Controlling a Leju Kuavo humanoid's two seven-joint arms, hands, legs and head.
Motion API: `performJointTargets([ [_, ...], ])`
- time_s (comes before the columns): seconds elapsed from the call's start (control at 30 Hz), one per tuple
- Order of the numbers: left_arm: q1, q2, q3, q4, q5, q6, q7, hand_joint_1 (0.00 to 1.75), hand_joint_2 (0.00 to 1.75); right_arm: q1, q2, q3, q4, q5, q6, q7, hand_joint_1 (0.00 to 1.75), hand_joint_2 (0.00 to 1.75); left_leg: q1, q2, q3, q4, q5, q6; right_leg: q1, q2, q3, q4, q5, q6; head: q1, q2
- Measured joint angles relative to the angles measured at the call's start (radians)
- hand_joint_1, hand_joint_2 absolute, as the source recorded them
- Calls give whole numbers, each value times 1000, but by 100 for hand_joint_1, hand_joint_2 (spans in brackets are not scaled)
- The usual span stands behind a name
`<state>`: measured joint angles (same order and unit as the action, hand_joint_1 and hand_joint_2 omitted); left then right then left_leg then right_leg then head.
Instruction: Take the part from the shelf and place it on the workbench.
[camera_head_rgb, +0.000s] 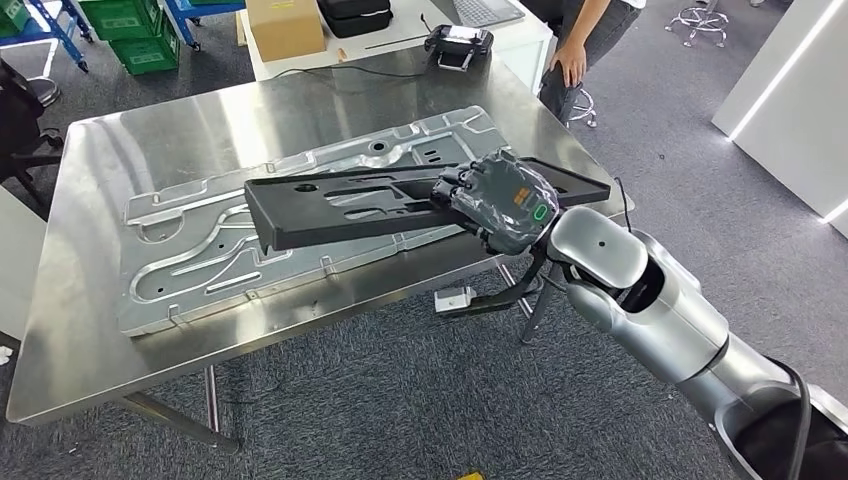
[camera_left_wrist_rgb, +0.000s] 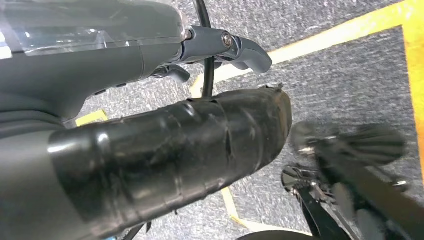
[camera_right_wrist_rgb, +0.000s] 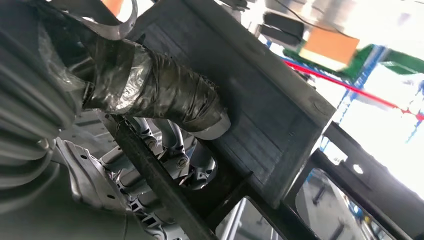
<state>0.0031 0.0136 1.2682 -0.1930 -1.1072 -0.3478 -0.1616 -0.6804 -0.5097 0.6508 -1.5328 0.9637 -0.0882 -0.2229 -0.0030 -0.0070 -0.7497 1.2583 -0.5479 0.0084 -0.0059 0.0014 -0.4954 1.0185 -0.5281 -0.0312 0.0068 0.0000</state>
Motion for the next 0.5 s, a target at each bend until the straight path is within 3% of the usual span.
performJointTargets([
  [0.1,6,0,6,0,-5,-1,-1,0,0,-44,2,15,57,6,8,1,175,175,-8,-1,34,-178,149,21,5,1,39,-1,-37,7,0,0],
  [0.13,7,0,8,0,-5,-1,-2,0,0,-56,3,21,74,9,12,1,175,175,-11,-1,45,-208,178,26,6,1,48,-5,-48,13,0,0],
  [0.17,7,0,9,0,-6,-1,-3,0,0,-67,4,27,89,11,14,2,175,175,-13,-2,53,-222,186,31,7,3,57,-4,-52,18,1,0],
  [0.23,5,-1,10,-1,-6,-2,-4,0,0,-84,6,34,106,13,17,2,175,175,-11,-2,79,-233,173,40,6,3,58,23,-36,29,1,0],
  [0.27,5,-1,11,-1,-6,-1,-4,0,0,-93,6,36,112,13,17,2,175,175,-8,-2,95,-243,168,45,5,3,39,67,-16,32,1,0],
  [0.33,3,-2,12,-1,-6,-1,-4,0,0,-113,8,43,126,20,22,5,175,175,-4,-2,125,-256,155,52,1,3,-40,187,-3,41,1,0],
  [0.37,2,-3,13,-1,-7,-1,-4,0,0,-121,10,49,136,25,29,7,175,175,-3,-4,139,-259,144,54,0,3,-85,241,-24,46,1,0],
  [0.43,1,-4,15,-1,-10,0,-4,0,0,-137,19,67,162,38,51,10,175,175,-1,-7,168,-260,120,52,-5,2,-156,287,-107,55,1,0],
  [0.47,1,-4,16,-1,-12,2,-2,0,0,-146,26,78,179,44,61,10,175,175,0,-9,186,-259,106,50,-7,2,-177,276,-136,58,1,0],
  [0.5,1,-5,17,-1,-17,5,8,0,0,-158,34,90,199,49,70,10,175,175,1,-11,204,-259,93,48,-9,1,-188,243,-136,59,1,0],
])
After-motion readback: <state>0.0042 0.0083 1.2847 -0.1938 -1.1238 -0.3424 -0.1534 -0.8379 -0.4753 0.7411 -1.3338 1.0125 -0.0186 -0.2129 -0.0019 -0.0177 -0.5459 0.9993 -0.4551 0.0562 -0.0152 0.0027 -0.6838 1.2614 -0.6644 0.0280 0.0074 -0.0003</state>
